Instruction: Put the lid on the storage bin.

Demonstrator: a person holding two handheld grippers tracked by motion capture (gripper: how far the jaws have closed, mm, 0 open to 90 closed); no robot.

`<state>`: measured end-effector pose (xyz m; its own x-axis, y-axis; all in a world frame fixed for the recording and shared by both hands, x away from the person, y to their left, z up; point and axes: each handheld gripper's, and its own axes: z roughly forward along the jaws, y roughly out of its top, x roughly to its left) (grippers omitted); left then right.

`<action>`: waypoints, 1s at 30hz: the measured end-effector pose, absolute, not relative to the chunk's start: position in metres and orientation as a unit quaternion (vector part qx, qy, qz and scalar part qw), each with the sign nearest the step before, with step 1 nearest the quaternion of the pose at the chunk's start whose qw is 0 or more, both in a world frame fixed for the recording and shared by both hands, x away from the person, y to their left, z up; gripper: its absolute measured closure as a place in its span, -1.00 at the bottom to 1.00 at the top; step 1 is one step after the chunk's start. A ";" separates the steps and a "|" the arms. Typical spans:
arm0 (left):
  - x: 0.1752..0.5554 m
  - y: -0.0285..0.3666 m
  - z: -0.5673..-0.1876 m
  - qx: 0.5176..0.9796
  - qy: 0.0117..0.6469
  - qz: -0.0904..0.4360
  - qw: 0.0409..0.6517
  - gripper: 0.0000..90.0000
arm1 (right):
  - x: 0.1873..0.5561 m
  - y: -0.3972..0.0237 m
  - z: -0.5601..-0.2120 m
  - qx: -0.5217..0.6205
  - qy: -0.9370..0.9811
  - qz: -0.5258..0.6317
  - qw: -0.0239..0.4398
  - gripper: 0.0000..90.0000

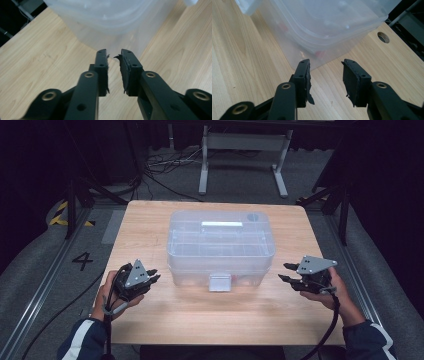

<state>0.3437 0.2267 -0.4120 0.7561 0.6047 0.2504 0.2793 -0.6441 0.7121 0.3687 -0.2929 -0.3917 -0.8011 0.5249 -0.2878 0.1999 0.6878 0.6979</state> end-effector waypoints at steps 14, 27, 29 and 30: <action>0.336 0.251 -0.435 0.885 0.284 0.239 0.283 0.14 | 0.361 -0.318 -0.413 0.221 0.894 0.304 0.245 0.10; 0.335 0.266 -0.455 0.886 0.307 0.219 0.271 -0.28 | 0.358 -0.347 -0.438 0.263 0.888 0.299 0.231 -0.12; 0.335 0.271 -0.459 0.887 0.311 0.214 0.268 -0.32 | 0.356 -0.352 -0.442 0.272 0.885 0.300 0.228 -0.14; 0.335 0.273 -0.461 0.885 0.315 0.211 0.271 -0.33 | 0.356 -0.355 -0.445 0.277 0.884 0.300 0.227 -0.16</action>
<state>0.3349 0.2735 -0.4611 0.7123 0.6723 0.2015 0.4437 -0.6537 0.6130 0.3556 -0.3546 -0.4449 -0.7437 0.6257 -0.2352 0.3531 0.6664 0.6566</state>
